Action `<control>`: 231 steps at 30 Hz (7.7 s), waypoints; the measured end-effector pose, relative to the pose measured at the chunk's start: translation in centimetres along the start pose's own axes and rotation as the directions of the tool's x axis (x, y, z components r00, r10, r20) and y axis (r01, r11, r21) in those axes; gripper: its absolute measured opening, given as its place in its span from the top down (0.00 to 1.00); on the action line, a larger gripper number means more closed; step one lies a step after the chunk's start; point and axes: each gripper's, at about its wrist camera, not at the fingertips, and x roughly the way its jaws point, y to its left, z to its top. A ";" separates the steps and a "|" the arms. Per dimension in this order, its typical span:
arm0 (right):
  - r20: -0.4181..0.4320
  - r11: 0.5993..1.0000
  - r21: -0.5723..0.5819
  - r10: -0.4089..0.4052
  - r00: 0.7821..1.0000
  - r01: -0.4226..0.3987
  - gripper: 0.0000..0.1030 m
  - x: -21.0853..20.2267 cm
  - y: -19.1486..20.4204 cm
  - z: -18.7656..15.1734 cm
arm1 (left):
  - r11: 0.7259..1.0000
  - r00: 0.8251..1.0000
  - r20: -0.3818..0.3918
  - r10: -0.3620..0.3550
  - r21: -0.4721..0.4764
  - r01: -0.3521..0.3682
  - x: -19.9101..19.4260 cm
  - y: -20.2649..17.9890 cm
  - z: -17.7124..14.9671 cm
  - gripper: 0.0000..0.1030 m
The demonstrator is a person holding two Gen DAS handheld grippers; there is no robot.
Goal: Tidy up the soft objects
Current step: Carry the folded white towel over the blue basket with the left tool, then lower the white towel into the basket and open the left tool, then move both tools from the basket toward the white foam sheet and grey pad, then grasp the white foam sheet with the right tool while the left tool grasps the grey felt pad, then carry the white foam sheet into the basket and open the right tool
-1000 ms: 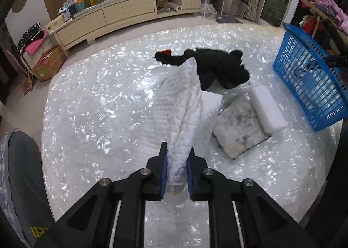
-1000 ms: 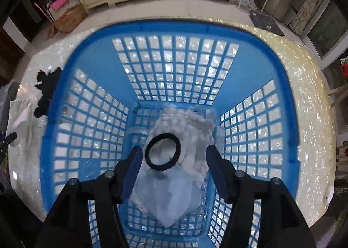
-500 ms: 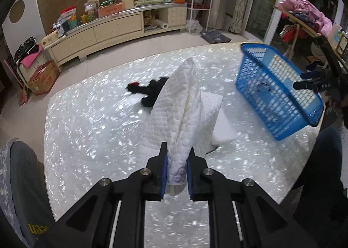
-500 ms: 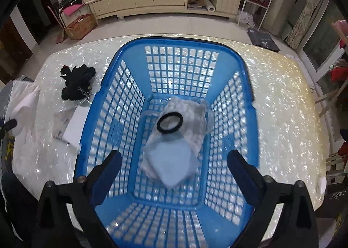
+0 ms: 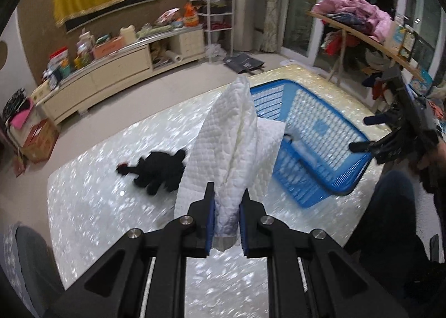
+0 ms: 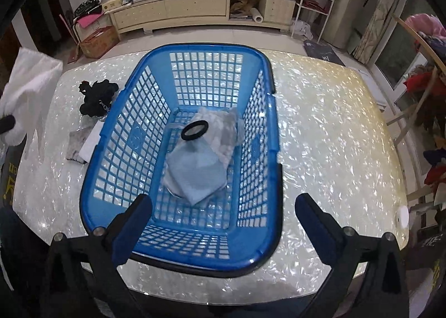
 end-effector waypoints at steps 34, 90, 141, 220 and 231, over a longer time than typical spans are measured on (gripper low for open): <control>0.037 0.984 0.163 0.067 0.997 -0.072 0.00 1.5 -5.5 -2.1 | 0.933 0.972 -0.206 -0.114 0.313 0.176 13.9 -17.5 7.3 0.87; 0.098 0.992 0.039 0.117 0.988 -0.121 0.00 -3.4 4.1 0.1 | 0.995 0.996 -0.061 -0.067 0.067 0.071 5.4 -8.5 3.3 0.00; -0.222 0.975 0.096 0.216 0.951 -0.199 0.06 15.7 20.0 7.5 | 0.954 0.969 -0.247 -0.015 -0.295 -0.061 11.3 12.4 -9.0 0.00; -0.027 0.992 -0.067 0.104 0.994 -0.105 0.53 -0.6 11.5 6.2 | 0.976 0.994 -0.103 -0.022 -0.216 -0.001 2.0 5.0 -5.6 0.96; -0.061 1.000 0.006 -0.004 0.998 0.004 0.53 3.2 4.8 8.5 | 0.975 0.991 -0.131 -0.028 -0.223 -0.002 3.4 4.4 -5.9 0.96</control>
